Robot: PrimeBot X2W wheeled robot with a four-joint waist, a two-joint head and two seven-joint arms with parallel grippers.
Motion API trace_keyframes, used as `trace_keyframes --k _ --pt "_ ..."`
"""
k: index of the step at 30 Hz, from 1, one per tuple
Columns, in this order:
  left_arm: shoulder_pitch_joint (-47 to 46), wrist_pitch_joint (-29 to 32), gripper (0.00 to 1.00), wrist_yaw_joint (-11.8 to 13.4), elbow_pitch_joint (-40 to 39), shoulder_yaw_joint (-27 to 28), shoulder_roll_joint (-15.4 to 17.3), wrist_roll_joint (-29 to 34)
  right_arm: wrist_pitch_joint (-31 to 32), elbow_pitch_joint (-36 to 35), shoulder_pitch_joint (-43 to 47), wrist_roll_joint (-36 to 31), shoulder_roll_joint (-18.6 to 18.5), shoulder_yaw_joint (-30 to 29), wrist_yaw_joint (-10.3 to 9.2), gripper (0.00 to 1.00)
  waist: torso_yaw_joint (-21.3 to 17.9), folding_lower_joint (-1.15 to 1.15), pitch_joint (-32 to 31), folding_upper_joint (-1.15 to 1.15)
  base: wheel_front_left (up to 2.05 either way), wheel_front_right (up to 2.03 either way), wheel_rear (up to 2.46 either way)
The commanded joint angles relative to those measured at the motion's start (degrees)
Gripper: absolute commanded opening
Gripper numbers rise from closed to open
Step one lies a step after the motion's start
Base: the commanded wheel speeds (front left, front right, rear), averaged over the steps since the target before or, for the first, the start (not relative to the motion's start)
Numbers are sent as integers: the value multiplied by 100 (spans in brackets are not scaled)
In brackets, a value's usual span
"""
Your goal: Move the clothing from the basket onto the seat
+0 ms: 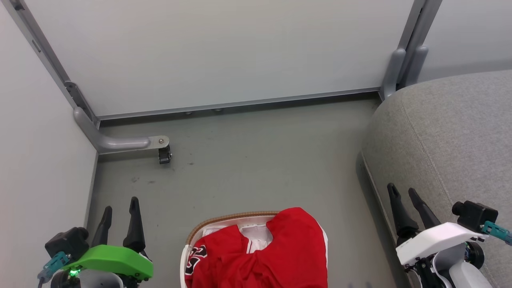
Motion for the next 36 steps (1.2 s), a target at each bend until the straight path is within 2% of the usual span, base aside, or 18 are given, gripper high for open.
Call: trace_keyframes --k 1,25,36 --pt "-53 -72 100 -17 -18 -28 70 193 -59 -20 -99 -160 -61 25 2 100 -4 0 -5 0 0 0 0" --pt "97 -395 100 52 -39 -207 39 1479 -391 54 -73 -1637 -22 51 2 100 -48 0 -32 0 0 0 0" --pt "200 -528 100 3 15 -208 -52 1925 -513 174 34 -2217 155 -142 3 100 -64 0 -35 0 0 0 0"
